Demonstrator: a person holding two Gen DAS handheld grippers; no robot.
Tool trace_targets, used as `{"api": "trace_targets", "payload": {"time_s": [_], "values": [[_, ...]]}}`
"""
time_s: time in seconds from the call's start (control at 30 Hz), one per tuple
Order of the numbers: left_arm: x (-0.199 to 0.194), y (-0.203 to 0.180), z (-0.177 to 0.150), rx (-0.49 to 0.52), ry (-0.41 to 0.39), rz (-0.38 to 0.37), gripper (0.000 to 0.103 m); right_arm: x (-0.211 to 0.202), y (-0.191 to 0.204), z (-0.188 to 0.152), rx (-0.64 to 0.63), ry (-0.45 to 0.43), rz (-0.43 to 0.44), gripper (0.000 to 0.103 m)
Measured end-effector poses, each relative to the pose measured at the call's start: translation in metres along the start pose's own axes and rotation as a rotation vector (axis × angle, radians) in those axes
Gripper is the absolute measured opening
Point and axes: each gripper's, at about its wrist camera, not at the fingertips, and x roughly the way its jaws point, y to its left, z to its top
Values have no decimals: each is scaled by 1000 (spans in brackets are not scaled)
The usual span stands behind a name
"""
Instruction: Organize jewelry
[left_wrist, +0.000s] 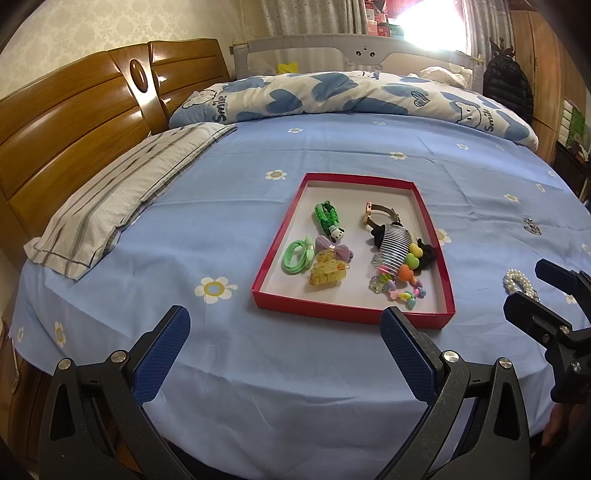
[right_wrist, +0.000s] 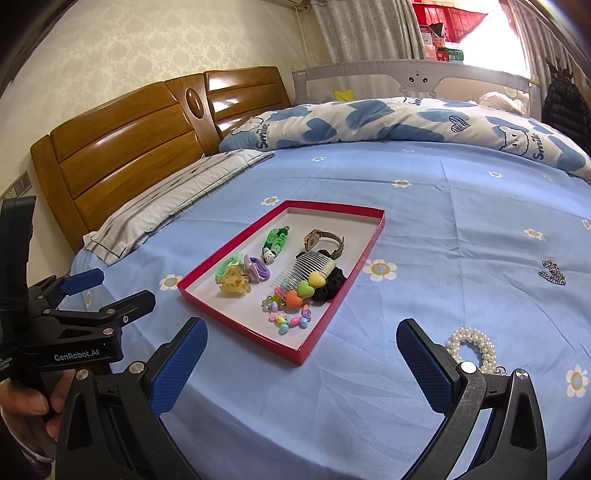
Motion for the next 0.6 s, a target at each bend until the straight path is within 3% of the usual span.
{"api": "trace_targets", "payload": {"time_s": [0.6], "values": [[-1, -2, 2, 4, 1, -5, 103, 0, 0, 1, 1, 0, 0, 103]]}}
